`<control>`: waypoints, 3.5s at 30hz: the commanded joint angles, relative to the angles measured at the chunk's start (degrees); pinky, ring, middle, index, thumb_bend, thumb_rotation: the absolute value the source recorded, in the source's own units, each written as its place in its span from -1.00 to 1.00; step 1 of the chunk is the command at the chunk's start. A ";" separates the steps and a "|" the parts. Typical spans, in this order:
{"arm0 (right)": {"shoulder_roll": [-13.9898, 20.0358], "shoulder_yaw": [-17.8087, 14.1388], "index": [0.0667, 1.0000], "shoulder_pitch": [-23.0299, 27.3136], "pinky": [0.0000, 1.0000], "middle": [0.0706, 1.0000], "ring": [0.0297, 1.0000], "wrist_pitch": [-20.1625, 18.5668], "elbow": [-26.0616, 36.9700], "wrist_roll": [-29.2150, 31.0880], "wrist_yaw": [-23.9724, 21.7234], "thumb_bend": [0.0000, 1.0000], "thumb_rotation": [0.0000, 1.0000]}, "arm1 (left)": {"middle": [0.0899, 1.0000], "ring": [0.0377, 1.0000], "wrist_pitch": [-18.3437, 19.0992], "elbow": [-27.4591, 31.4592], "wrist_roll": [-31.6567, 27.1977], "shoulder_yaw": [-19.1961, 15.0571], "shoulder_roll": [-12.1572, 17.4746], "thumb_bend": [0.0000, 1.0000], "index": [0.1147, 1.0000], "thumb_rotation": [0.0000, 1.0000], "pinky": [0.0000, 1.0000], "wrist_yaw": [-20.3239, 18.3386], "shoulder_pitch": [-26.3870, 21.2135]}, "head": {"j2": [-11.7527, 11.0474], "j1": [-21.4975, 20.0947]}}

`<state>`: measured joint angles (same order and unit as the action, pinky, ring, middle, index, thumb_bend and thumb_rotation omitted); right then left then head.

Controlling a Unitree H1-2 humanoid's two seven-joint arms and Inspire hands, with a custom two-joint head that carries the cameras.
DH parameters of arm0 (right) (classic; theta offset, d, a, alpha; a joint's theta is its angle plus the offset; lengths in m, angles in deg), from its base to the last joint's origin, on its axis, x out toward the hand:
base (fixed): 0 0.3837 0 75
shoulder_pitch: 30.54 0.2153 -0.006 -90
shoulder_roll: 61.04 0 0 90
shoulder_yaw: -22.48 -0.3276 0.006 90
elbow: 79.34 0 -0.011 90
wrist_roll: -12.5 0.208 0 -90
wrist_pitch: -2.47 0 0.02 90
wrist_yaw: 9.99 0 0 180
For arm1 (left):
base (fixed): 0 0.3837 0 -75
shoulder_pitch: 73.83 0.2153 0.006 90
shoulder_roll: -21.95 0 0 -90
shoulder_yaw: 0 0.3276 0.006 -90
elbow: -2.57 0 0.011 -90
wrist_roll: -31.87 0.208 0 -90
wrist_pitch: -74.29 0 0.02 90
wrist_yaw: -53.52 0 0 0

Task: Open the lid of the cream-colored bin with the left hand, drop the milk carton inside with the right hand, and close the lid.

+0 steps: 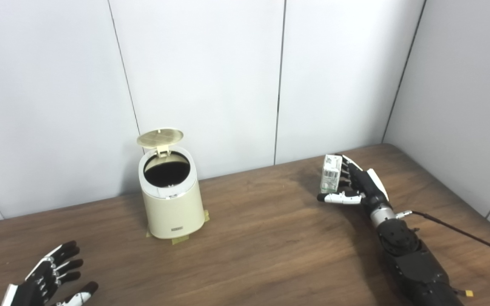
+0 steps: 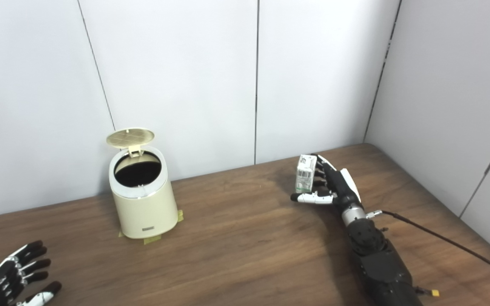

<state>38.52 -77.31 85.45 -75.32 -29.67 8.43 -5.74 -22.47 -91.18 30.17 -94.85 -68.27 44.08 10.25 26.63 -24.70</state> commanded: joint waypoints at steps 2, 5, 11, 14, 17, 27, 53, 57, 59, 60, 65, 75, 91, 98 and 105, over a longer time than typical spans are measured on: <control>0.46 -0.38 0.71 2.57 0.47 0.69 0.60 1.53 0.08 0.20 1.74 0.63 -0.78 | 0.64 0.55 -0.78 2.11 -0.27 -0.14 1.00 0.22 0.62 -1.00 0.48 -0.07 -1.05 | 0.12 -0.07; 0.13 -0.67 0.69 2.87 0.47 0.67 0.58 1.46 -0.61 0.80 2.25 0.62 -0.81 | 0.65 0.54 -1.05 2.11 -0.19 -0.15 1.04 0.23 0.62 -1.00 0.49 -0.08 -0.95 | 0.28 -0.04; 0.07 -0.53 0.66 3.67 0.49 0.64 0.57 2.58 -2.54 1.48 2.65 0.62 -0.83 | 0.65 0.56 -0.83 2.64 -0.39 -0.17 1.03 0.21 0.62 -1.00 0.53 -0.12 -0.72 | 0.57 -0.11; -0.28 -0.68 0.66 3.76 0.52 0.64 0.57 1.97 -2.28 2.02 2.82 0.60 -0.87 | 0.65 0.56 -0.74 2.71 -0.58 -0.14 1.04 0.20 0.62 -1.00 0.55 -0.26 -0.68 | 0.67 -0.14; -0.49 -0.37 0.60 4.32 0.41 0.52 0.46 2.94 -3.78 1.15 4.48 0.56 -0.91 | 0.65 0.56 -0.35 3.06 -0.30 -0.14 0.99 0.20 0.62 -1.00 0.54 -0.08 -0.61 | 0.74 -0.17; -1.71 2.35 0.02 7.79 -0.24 -0.10 -0.22 6.41 -11.98 -4.37 15.24 0.03 -1.00 | 0.65 0.56 0.25 3.77 -0.69 -0.23 0.92 0.15 0.63 -1.00 0.60 -0.10 -0.37 | 1.28 0.05; -4.63 4.33 -0.01 5.99 -0.23 -0.09 -0.22 -1.04 2.89 -7.53 20.47 0.03 -1.00 | 0.62 0.51 -0.68 2.04 0.10 0.34 0.61 0.21 0.58 -1.00 0.47 0.13 -1.17 | 1.65 1.30; -4.94 4.20 -0.02 6.09 -0.27 -0.10 -0.24 -2.19 8.47 -7.21 18.67 0.03 -1.00 | 0.61 0.51 -0.77 1.77 0.21 0.49 0.31 0.22 0.57 -1.00 0.40 0.34 -1.20 | 1.59 1.73; -5.09 4.12 -0.02 6.26 -0.27 -0.11 -0.22 -2.68 10.42 -7.21 17.85 0.03 -1.00 | 0.61 0.51 -0.99 1.59 0.39 0.59 0.15 0.21 0.57 -1.00 0.38 0.52 -1.22 | 1.57 2.02; -5.40 4.02 -0.01 6.44 -0.27 -0.12 -0.22 -3.24 12.02 -6.73 17.06 0.03 -1.00 | 0.61 0.51 -1.19 1.36 0.34 0.63 0.07 0.22 0.57 -1.00 0.37 0.52 -1.31 | 1.57 2.25; -6.63 3.98 0.00 7.03 -0.29 -0.11 -0.23 -5.83 16.98 -6.32 15.05 0.03 -1.00 | 0.61 0.50 -1.50 0.37 1.07 0.94 -0.34 0.24 0.57 -1.00 0.35 1.04 -1.70 | 1.42 3.27; -10.22 5.44 -0.01 8.55 -0.33 -0.12 -0.24 -7.60 23.37 -6.88 11.59 0.03 -1.00 | 0.61 0.51 -2.51 -1.83 1.61 1.54 -1.20 0.30 0.56 -1.00 0.39 1.17 -2.10 | 0.54 7.52; -19.52 9.36 0.01 13.24 -0.32 -0.12 -0.22 -7.91 27.87 -5.40 6.53 -0.01 -1.00 | 0.61 0.52 -2.77 -3.20 4.19 3.56 -4.98 0.38 0.55 -0.97 0.38 3.83 -2.56 | -0.69 16.56; -21.84 10.05 0.00 14.29 -0.33 -0.10 -0.21 -9.47 27.85 -4.98 4.45 -0.01 -1.00 | 0.62 0.51 -2.62 -3.27 6.03 4.92 -6.68 0.41 0.55 -0.88 0.39 5.51 -2.89 | -1.04 20.65; -22.95 11.23 0.01 15.61 -0.34 -0.12 -0.22 -7.20 25.01 -5.38 3.74 -0.01 -1.00 | 0.63 0.53 -1.55 -2.07 6.02 5.68 -8.60 0.43 0.57 -0.86 0.39 6.55 -2.91 | -0.83 23.99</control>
<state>15.75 -66.05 96.89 -85.72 -6.14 2.95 -2.10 -23.32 -93.42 35.20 -89.75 -75.64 49.51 7.34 25.75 -1.23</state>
